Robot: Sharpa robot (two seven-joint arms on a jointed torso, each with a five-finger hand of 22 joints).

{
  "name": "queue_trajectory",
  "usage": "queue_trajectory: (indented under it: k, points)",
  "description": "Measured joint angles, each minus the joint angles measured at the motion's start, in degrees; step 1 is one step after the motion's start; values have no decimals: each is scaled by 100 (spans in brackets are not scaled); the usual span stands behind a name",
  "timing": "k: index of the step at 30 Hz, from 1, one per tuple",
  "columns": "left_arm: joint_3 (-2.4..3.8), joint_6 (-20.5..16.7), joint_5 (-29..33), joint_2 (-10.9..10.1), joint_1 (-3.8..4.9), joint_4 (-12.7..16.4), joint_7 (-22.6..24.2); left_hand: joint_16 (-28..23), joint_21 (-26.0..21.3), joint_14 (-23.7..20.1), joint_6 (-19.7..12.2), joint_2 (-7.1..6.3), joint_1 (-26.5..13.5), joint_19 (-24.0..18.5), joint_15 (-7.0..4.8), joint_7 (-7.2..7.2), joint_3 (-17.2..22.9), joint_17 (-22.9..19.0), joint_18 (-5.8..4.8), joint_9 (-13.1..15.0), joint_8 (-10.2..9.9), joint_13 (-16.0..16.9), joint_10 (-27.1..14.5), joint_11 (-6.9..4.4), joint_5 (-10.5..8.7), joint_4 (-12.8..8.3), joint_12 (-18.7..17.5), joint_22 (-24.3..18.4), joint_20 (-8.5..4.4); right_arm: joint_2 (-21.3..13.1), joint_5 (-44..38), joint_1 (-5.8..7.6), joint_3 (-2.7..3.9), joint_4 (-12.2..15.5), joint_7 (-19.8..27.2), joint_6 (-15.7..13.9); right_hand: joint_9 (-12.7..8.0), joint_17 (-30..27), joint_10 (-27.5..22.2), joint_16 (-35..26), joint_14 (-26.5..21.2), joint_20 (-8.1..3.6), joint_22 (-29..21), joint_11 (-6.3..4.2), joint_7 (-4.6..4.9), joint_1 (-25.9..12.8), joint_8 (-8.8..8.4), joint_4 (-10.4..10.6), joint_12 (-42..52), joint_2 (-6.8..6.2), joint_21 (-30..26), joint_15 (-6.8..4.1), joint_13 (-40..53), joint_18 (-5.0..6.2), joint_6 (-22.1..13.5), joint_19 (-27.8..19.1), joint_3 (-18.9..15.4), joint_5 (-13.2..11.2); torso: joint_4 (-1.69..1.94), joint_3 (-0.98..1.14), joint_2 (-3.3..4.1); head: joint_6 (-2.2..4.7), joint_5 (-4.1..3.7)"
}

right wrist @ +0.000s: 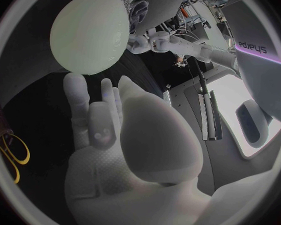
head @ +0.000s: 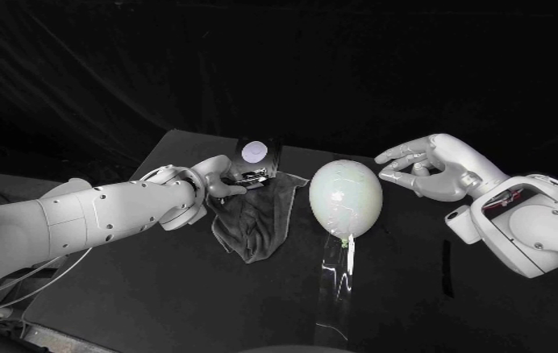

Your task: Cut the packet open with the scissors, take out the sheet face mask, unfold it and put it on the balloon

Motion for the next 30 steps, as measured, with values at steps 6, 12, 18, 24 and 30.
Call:
queue_trajectory:
  k: [6, 12, 18, 24, 30]
  points:
    - [1, -5, 135, 0, 1, -18, 49, 0, -15, 29, 91, 113, -63, 0, -19, 42, 53, -3, -2, 0, 0, 0, 0, 0, 0, 53, 0, 0, 0, 0, 2, -1, 0, 1, 0, -1, 0, -3, 0, 0, 0, 0, -3, 0, 0, 0, 0, 0, 0, 0, 0, 0, 0, -2, 0, 0, 0, 0, 1, 1, -1, -8, 0]
    - [-4, -115, 378, -16, -10, -56, 213, 156, 124, 652, 317, 373, 86, 188, -90, 11, 575, 0, -106, 100, 230, 13, 430, -57, -25, -14, 55, 4, -187, 5, 3, -1, 0, -6, 1, -6, 0, -7, 0, 0, 0, 0, -6, 0, -8, 0, 0, 0, 0, 0, -1, 0, -1, -5, 7, 0, 0, 0, 2, 1, -2, 12, -7]
    - [42, -255, 813, -90, -69, -24, 501, 229, 253, 785, 325, 272, 18, 482, -81, -1, 1082, 169, -278, 198, 430, -2, 669, -98, -41, 35, 14, 4, -313, 12, 4, -1, 0, -72, 3, -10, 0, -3, 0, 0, 0, 0, -2, 0, -9, 0, 0, 0, 0, 0, -4, 0, -1, -6, 8, 0, 0, 0, 3, -3, -2, 41, -36]
    - [113, -288, 1295, -214, -47, 115, 684, 194, 433, 791, 303, 188, -66, 1316, -114, -21, 1309, 144, -318, 199, 521, -1, 676, -106, -30, 25, -6, 195, 62, 32, 8, -1, 0, -149, 4, -13, 0, -3, 1, 0, 0, 0, -1, 0, -9, 0, 0, 0, 0, 0, -5, 0, -1, -8, 8, 0, 0, 0, 4, -1, -9, 82, -56]
    - [149, -242, 1637, -321, 72, 231, 745, 168, 399, 737, 300, 97, -157, 1286, -101, -21, 1485, 138, -320, 199, 586, -1, 676, -106, -30, -8, -6, 150, 62, 70, 13, -1, 0, -226, 6, -16, 0, -3, 1, 0, 0, 0, -1, 0, -10, 0, 0, 0, 0, 0, -5, 0, -1, -10, 9, 0, -1, 0, 3, -1, -14, 145, -70]
